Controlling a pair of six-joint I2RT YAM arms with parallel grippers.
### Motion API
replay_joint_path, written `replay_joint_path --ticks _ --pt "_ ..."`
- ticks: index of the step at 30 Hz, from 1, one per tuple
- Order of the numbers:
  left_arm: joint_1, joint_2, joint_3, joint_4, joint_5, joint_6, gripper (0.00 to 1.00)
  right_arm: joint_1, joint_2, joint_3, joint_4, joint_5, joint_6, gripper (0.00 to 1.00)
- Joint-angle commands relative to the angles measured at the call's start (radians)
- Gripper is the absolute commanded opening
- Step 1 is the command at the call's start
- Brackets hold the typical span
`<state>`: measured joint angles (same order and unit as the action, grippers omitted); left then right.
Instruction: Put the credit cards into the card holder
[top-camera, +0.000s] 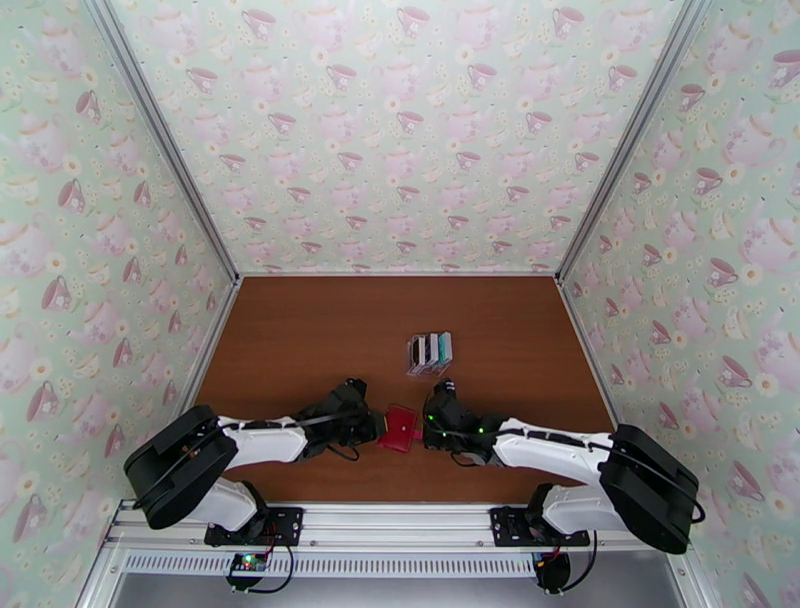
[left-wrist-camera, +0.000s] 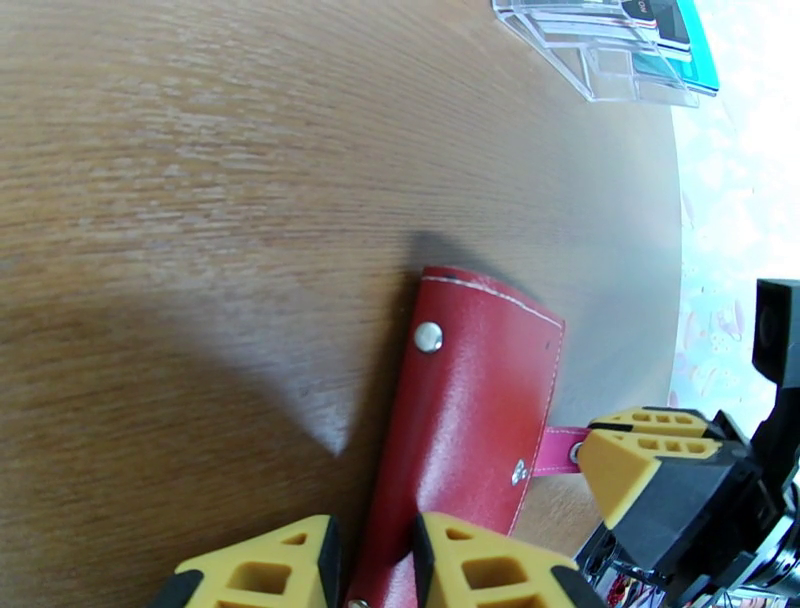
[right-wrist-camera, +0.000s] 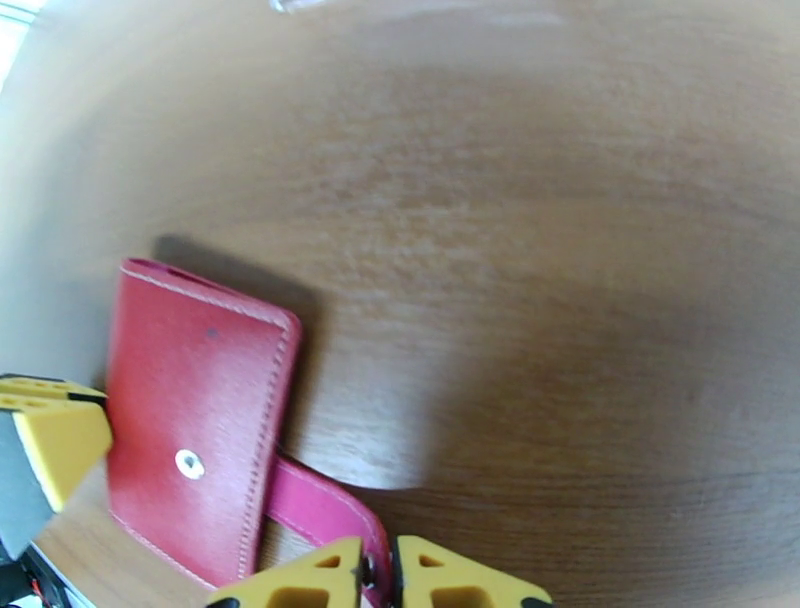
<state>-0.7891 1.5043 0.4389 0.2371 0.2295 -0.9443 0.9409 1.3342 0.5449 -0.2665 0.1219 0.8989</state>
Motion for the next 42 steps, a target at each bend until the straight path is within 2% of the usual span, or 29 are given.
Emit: replay_joint_path --ticks 1,16,23,28,33,36,42 --pt "-0.032 0.109 -0.068 -0.127 -0.084 -0.013 0.27 0.014 0.014 0.023 -0.068 0.059 0.021 0.18" --pt "-0.065 0.092 -0.07 -0.111 -0.084 -0.034 0.27 0.024 0.144 0.132 -0.156 0.116 -0.019 0.22" --pt "-0.069 0.067 -0.073 -0.112 -0.09 -0.045 0.27 0.018 0.198 0.19 -0.2 0.187 -0.059 0.22" --pt "-0.071 0.048 -0.073 -0.127 -0.1 -0.045 0.27 0.005 0.216 0.215 -0.204 0.183 -0.081 0.22" --pt "-0.07 0.047 -0.074 -0.124 -0.11 -0.044 0.27 0.021 0.144 0.207 -0.191 0.156 -0.077 0.25" --pt "-0.07 0.05 -0.067 -0.124 -0.113 -0.044 0.21 0.025 0.084 0.212 -0.215 0.165 -0.077 0.27" --pt "-0.07 0.041 -0.058 -0.122 -0.11 -0.039 0.18 0.036 -0.008 0.233 -0.23 0.149 -0.09 0.29"
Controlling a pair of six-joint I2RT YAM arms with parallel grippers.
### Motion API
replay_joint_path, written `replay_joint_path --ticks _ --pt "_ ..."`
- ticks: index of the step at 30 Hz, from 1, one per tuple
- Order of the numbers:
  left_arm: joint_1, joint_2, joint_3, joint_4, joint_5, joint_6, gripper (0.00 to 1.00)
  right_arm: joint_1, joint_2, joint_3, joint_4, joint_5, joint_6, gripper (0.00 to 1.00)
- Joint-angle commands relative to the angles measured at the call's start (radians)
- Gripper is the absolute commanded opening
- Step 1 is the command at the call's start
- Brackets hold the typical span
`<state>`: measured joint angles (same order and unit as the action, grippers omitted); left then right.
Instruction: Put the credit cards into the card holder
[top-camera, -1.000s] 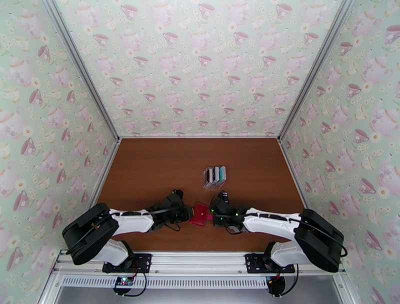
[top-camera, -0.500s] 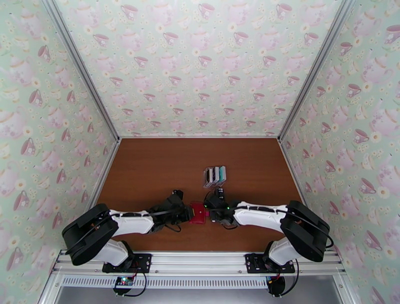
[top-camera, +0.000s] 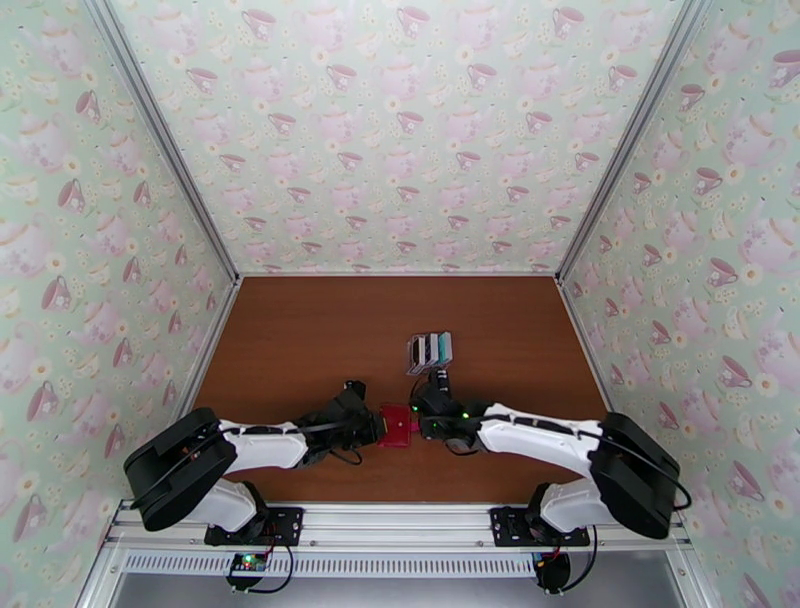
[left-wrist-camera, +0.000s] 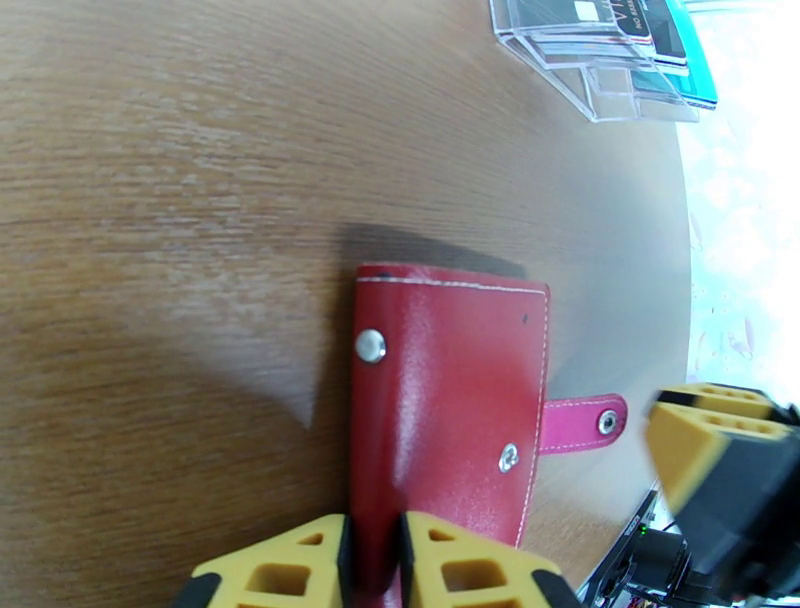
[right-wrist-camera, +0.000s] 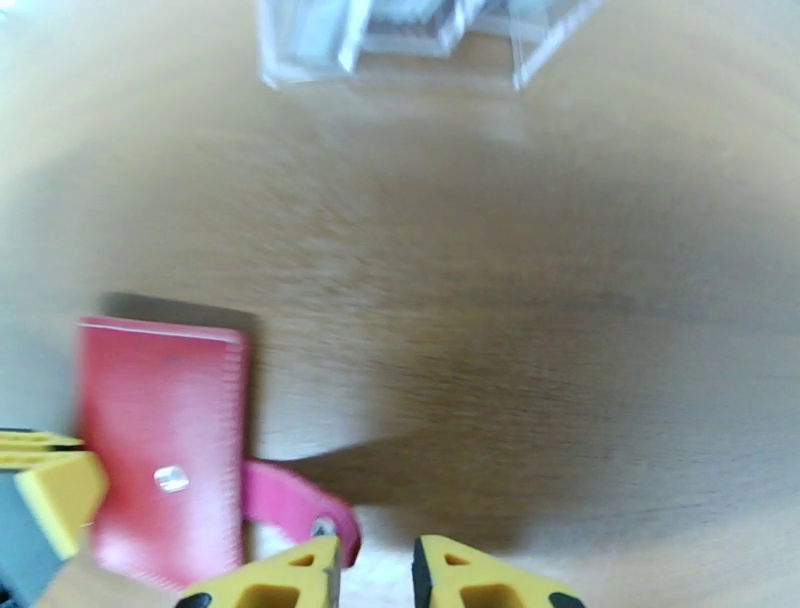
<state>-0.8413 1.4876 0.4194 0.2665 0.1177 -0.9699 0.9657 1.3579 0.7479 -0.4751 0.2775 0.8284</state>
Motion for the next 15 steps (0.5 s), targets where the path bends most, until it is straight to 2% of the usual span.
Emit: replay_joint_path --ticks 1,9,13,15 --pt "-0.018 0.053 -0.037 -0.151 0.002 -0.013 0.18 0.014 -0.036 0.032 -0.013 -0.02 -0.025 0.29" --pt "-0.018 0.027 -0.04 -0.159 -0.007 -0.015 0.17 0.025 0.009 0.02 0.147 -0.189 -0.036 0.28" --pt "-0.018 0.034 -0.042 -0.156 -0.007 -0.015 0.17 0.025 0.053 0.006 0.198 -0.219 -0.022 0.28" --pt "-0.018 0.042 -0.044 -0.147 -0.004 -0.016 0.17 0.025 0.073 0.001 0.214 -0.223 -0.018 0.31"
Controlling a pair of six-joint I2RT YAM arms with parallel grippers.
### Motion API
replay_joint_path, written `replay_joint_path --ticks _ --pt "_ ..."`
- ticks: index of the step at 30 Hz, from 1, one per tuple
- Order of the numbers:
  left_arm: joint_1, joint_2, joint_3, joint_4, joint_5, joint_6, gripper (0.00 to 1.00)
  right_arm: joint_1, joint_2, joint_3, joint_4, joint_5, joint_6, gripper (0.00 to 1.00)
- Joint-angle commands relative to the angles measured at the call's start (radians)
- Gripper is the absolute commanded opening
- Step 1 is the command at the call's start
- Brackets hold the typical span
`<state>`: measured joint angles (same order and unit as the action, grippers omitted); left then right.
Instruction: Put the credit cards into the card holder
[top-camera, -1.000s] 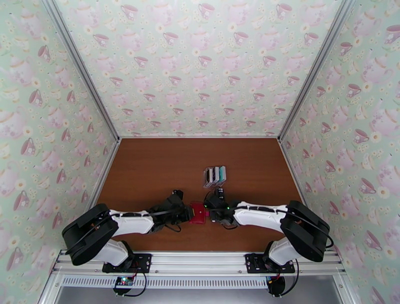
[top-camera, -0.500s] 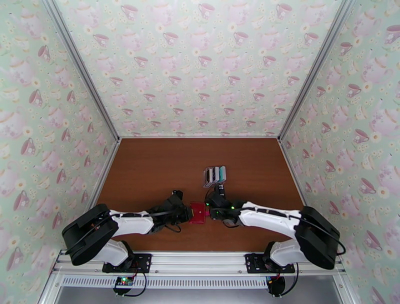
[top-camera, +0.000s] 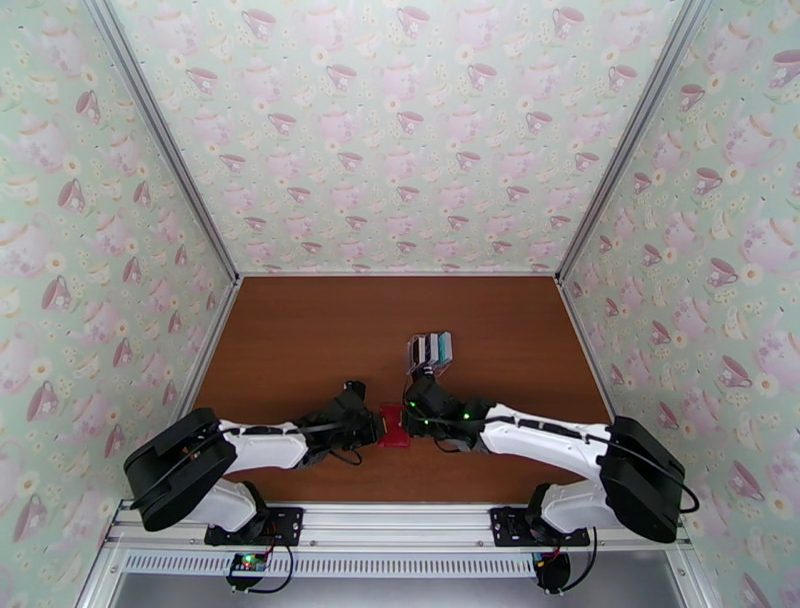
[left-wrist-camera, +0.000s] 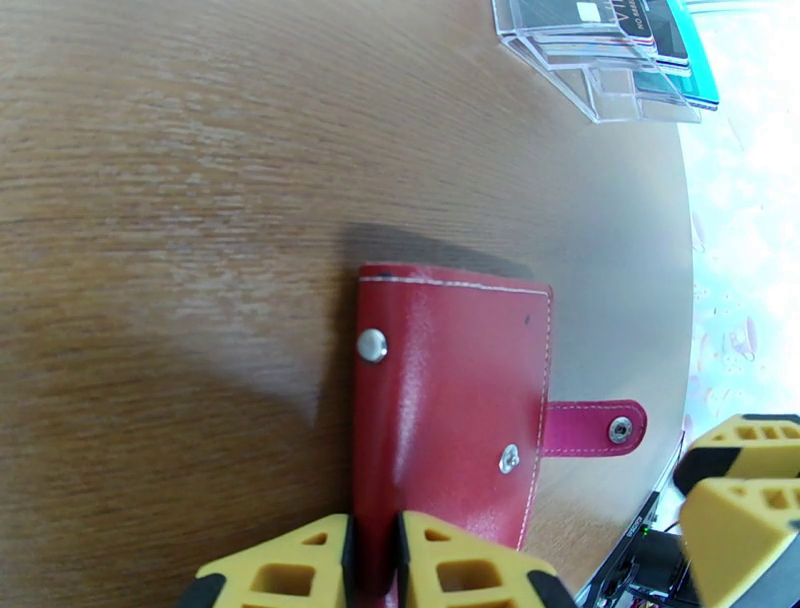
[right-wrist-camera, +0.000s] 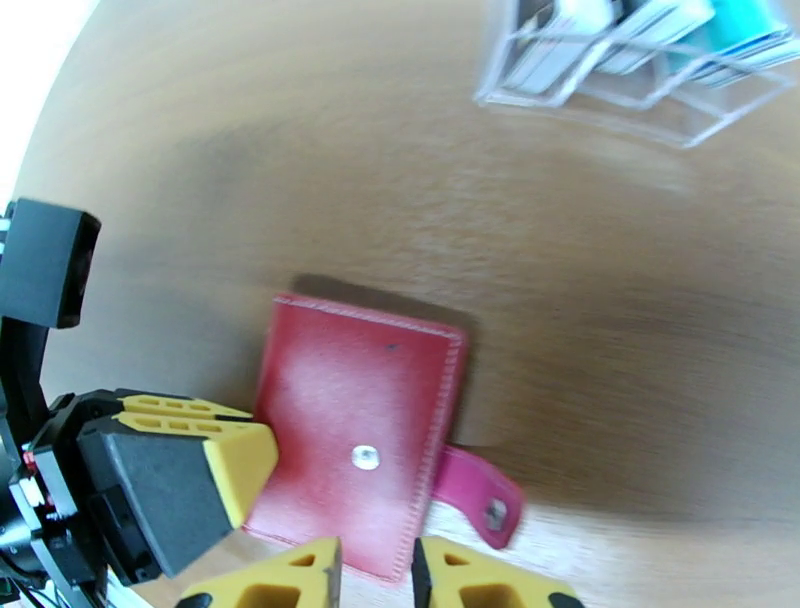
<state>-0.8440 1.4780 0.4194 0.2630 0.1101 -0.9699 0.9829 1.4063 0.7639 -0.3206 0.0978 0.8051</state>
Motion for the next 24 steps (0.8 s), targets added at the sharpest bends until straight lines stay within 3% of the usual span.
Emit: replay_joint_path --ticks 1,6,18,24 --pt "-0.015 0.054 -0.044 -0.139 0.006 -0.018 0.18 0.007 0.034 -0.016 0.062 -0.044 0.007 0.35" --pt "-0.015 0.058 -0.05 -0.122 0.01 -0.023 0.19 -0.012 0.06 -0.038 0.086 -0.049 0.017 0.42" --pt "-0.015 0.014 -0.071 -0.099 0.008 -0.023 0.19 -0.042 0.097 -0.085 0.175 -0.093 0.033 0.4" --pt "-0.01 0.001 -0.081 -0.078 0.024 -0.016 0.14 -0.058 0.108 -0.102 0.192 -0.098 0.039 0.4"
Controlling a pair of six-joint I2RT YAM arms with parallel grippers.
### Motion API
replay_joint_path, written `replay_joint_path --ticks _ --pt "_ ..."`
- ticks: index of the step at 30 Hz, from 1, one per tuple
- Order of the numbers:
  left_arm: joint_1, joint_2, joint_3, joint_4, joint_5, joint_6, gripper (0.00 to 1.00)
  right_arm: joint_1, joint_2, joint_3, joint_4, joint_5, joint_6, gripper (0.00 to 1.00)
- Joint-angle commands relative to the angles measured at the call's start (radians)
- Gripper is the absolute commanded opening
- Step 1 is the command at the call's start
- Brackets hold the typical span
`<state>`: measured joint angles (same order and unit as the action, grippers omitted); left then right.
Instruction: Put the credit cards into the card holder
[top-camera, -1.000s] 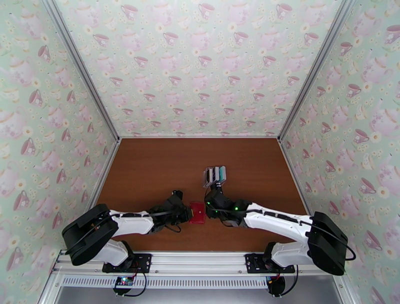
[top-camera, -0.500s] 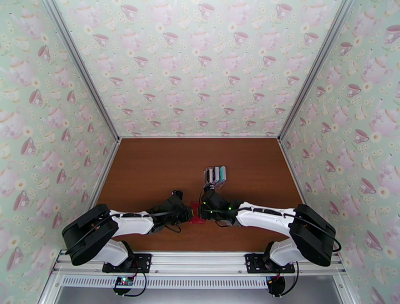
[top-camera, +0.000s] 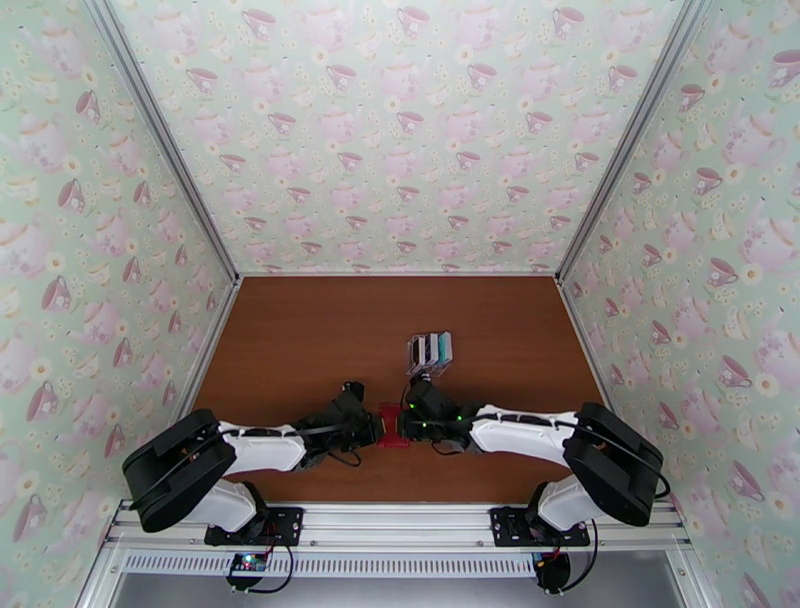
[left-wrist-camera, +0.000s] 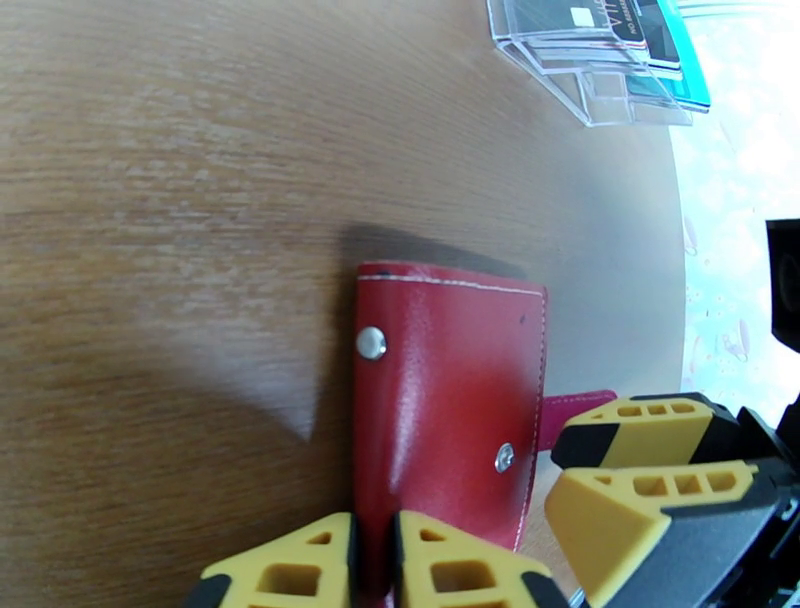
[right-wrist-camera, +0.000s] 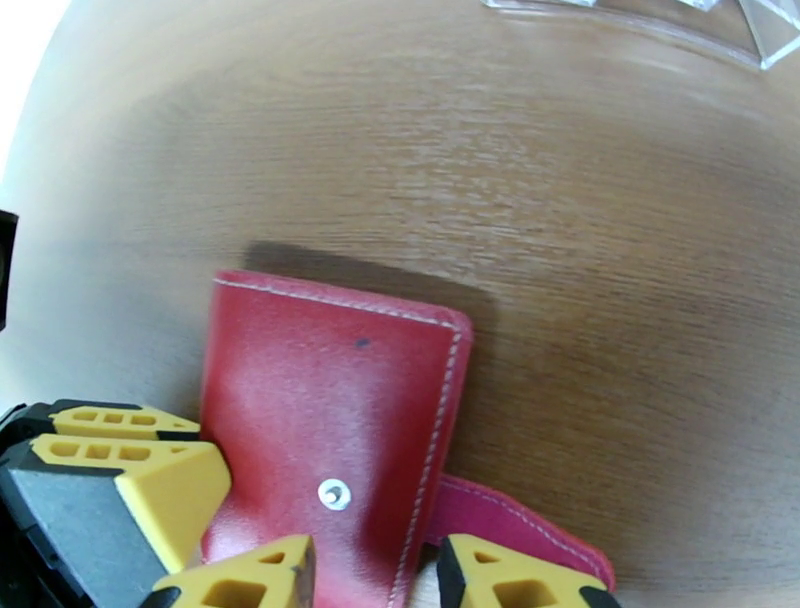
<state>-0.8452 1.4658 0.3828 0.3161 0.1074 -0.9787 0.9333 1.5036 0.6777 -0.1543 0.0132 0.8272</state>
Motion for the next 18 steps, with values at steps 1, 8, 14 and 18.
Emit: replay_joint_path --ticks 1,8,14,18 --pt "-0.009 0.014 -0.046 -0.126 0.028 -0.008 0.14 -0.008 0.012 -0.018 0.027 -0.013 0.018 0.4" --pt "-0.008 0.029 -0.052 -0.092 0.043 -0.008 0.13 -0.01 0.023 -0.032 0.084 -0.047 0.028 0.4" --pt "-0.008 0.055 -0.05 -0.059 0.061 -0.006 0.15 -0.01 0.019 -0.035 0.099 -0.056 0.03 0.39" --pt "-0.006 0.076 -0.05 -0.031 0.075 -0.008 0.16 -0.01 0.026 -0.033 0.102 -0.061 0.032 0.38"
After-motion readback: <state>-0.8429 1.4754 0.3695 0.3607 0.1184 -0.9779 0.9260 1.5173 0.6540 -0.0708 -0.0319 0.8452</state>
